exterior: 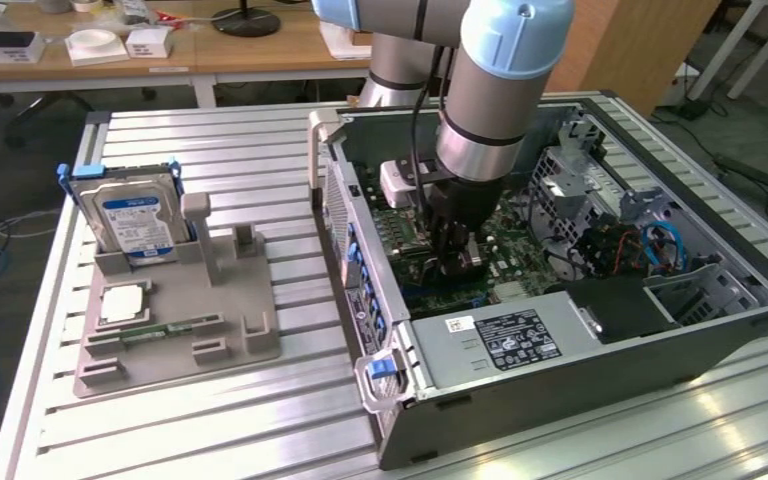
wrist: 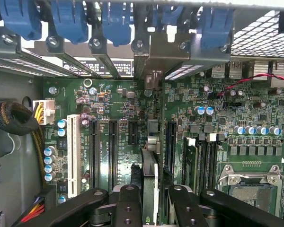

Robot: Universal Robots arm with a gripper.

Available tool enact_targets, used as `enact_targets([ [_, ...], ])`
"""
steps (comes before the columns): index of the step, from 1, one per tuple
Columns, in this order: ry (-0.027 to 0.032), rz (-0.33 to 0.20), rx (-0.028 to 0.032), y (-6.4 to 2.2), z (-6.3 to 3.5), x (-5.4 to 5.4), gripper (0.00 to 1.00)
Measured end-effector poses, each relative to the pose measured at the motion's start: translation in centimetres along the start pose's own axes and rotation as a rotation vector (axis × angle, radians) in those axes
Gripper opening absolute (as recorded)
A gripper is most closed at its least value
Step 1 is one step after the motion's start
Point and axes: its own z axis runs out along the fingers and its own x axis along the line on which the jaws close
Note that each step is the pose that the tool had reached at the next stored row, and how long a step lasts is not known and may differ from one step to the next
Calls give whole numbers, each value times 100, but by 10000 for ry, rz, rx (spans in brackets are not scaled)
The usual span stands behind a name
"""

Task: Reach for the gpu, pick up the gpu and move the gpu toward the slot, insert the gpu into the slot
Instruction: 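Insert the gpu into the slot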

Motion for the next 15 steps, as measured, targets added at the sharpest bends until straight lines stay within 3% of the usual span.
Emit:
enact_targets([
  [15,-12,0,9,-1,-30,-3,26],
])
